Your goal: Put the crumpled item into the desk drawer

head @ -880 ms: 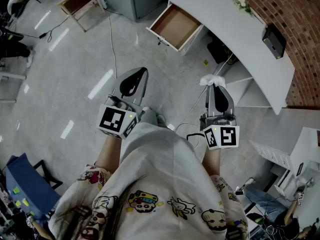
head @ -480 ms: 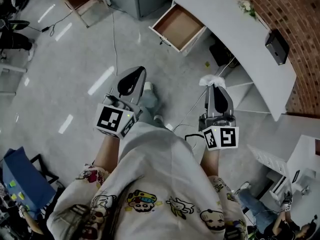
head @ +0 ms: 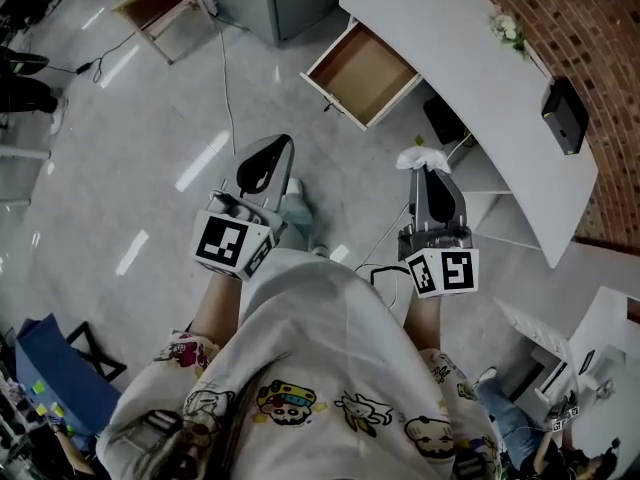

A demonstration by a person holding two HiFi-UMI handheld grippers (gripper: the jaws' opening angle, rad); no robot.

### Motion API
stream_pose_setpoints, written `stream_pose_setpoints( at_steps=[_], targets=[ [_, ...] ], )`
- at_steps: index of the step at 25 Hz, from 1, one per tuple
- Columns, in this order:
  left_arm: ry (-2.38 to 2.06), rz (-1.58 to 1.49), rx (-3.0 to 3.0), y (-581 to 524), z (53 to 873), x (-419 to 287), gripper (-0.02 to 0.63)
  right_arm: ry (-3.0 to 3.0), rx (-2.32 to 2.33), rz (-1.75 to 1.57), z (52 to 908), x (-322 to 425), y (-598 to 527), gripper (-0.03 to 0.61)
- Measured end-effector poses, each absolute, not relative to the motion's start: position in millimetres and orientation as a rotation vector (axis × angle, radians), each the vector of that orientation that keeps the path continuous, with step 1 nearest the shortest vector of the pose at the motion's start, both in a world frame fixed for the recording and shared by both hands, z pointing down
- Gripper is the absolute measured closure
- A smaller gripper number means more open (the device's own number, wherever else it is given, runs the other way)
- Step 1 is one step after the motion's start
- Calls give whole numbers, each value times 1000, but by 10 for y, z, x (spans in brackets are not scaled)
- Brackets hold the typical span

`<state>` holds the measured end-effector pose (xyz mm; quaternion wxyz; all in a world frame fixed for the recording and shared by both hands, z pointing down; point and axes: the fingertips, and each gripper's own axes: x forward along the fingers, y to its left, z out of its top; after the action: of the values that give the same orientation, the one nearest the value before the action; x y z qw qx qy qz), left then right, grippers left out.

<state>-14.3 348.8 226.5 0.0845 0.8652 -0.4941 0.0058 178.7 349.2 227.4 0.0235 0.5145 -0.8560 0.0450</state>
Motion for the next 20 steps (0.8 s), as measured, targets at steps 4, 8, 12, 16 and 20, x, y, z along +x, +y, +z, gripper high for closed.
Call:
stream_pose_setpoints(
  at_steps=[4, 8, 12, 16, 20],
  targets=[
    [-1446, 29, 2595, 2906, 2240, -303, 614, -2641, 1596, 149, 2262, 1599, 2936, 566],
    [-1410, 45, 2622, 2378, 2221, -482, 614, -2620, 1636, 157, 2250, 1443, 2461, 566],
    [-1375, 56, 2637, 1987, 2249, -615, 614, -2586, 1675, 166, 2281, 1332, 2103, 566],
    [-1316, 74, 2642, 1754, 2340, -658, 614, -2536, 1714, 191, 2347, 1282, 1897, 566],
    [-1274, 88, 2620, 1606, 2475, -688, 614, -2492, 1713, 209, 2448, 1229, 1753, 566]
  ],
)
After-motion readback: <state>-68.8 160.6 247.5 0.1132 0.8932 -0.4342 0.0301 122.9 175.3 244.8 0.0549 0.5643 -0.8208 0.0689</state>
